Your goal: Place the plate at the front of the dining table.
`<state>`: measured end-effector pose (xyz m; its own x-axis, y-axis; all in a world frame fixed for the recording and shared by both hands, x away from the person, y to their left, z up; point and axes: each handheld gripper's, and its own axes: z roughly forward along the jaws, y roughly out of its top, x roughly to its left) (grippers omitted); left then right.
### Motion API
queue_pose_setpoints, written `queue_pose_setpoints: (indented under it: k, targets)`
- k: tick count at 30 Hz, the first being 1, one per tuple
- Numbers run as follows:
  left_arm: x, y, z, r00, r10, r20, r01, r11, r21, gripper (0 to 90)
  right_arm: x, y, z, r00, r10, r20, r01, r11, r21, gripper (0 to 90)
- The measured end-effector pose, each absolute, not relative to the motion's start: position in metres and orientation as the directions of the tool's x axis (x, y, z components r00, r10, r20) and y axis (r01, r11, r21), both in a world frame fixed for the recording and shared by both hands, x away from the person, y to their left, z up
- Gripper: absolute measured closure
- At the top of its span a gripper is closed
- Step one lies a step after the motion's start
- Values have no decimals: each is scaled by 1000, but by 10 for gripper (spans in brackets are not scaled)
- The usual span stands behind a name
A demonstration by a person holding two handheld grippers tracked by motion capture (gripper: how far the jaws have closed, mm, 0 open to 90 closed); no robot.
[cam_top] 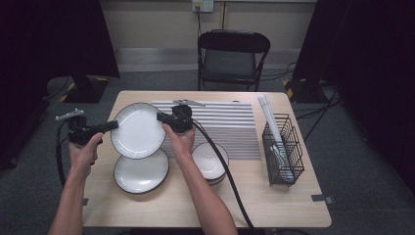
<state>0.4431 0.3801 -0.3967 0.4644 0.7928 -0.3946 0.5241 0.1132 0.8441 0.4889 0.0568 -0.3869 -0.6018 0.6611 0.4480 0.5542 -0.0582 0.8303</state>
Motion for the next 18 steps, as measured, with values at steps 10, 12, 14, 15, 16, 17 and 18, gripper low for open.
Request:
queue_pose_setpoints:
  k: [10, 12, 14, 15, 16, 17, 18]
  targets:
    - [450, 366, -383, 474, 793, -383, 512, 106, 853, 856, 490, 43, -371, -593, 676, 437, 540, -69, 839, 852]
    - [450, 364, -379, 480, 791, -381, 510, 102, 854, 856, 490, 42, -368, -597, 678, 429, 534, -63, 843, 852]
    - [451, 363, -376, 482, 793, -372, 499, 101, 861, 855, 491, 40, -366, -600, 674, 431, 531, -67, 845, 853]
    - [452, 362, -375, 482, 790, -379, 499, 107, 860, 856, 491, 39, -364, -598, 677, 430, 529, -69, 846, 852]
    - [452, 361, -374, 482, 792, -374, 499, 103, 860, 856, 491, 39, -362, -598, 677, 428, 526, -71, 848, 852]
    - [453, 359, -373, 481, 794, -371, 501, 98, 860, 855, 492, 38, -361, -598, 679, 426, 525, -70, 848, 852]
    - [453, 358, -372, 484, 792, -372, 501, 98, 860, 855, 492, 37, -359, -599, 683, 418, 522, -63, 851, 852]
